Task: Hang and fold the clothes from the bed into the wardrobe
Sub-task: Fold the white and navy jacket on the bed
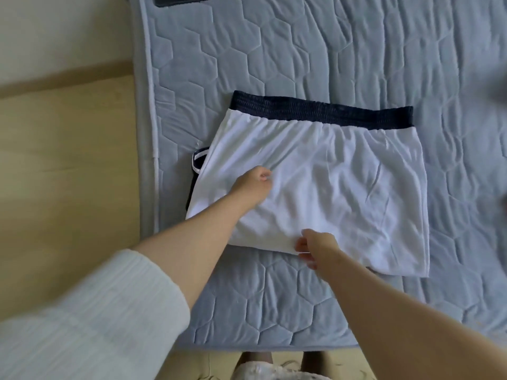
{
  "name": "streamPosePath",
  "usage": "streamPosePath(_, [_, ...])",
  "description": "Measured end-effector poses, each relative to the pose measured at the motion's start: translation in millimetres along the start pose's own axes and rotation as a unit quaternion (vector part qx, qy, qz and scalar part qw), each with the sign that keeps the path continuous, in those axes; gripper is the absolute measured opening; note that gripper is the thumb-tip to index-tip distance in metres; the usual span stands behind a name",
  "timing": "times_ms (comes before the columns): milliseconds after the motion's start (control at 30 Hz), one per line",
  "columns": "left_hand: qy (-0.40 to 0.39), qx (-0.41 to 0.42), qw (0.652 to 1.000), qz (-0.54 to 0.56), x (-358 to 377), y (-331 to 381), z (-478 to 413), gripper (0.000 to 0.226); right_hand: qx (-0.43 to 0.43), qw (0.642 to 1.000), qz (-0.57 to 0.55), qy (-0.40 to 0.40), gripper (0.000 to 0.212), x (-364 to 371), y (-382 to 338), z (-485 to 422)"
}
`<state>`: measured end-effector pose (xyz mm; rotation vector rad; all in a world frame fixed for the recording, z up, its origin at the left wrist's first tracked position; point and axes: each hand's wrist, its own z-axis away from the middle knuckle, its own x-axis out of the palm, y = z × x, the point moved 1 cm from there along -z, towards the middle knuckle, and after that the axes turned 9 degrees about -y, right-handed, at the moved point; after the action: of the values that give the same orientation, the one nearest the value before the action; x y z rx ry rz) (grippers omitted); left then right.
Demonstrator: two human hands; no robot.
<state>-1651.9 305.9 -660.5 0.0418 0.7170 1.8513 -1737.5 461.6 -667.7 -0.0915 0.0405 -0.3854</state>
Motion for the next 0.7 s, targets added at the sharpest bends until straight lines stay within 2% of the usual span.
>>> streamPosePath(133, [-0.007,0.05,0.991,-0.123,19.1,22.1,-26.7,0.035,0.128,0.987,-0.076,-0.067,0.035,-10.5,38.9,-1.9])
streamPosePath(200, [0.023,0.096,0.974,-0.204,22.1,32.9,-41.5,0.039,0.133,0.977,-0.123,-0.112,0.04,-8.7,51.2,-8.0])
streamPosePath(267, [0.06,0.16,0.938,-0.302,19.3,43.9,-60.8,0.045,0.091,0.972,-0.179,-0.121,0.042,-10.1,50.6,-22.6])
streamPosePath(367, [0.116,0.242,0.858,-0.437,10.6,69.1,-93.1,0.053,0.037,0.961,-0.251,-0.109,0.041,-18.5,37.4,-48.0])
streamPosePath(433, [0.091,0.232,0.842,-0.478,8.0,84.3,-114.8,0.078,0.039,0.958,-0.265,-0.106,0.031,-22.0,33.3,-60.2])
streamPosePath(533, [0.023,0.147,0.841,-0.52,10.5,97.8,-140.6,0.116,0.029,0.948,-0.301,-0.098,0.013,-21.5,39.7,-70.7])
streamPosePath(633, [0.005,0.102,0.831,-0.547,10.0,109.0,-152.1,0.124,-0.001,0.946,-0.308,-0.098,0.015,-21.9,47.5,-75.8])
streamPosePath(700, [-0.05,0.079,0.852,-0.516,10.5,115.9,-151.5,0.119,-0.008,0.944,-0.315,-0.099,0.015,-22.0,50.5,-75.7])
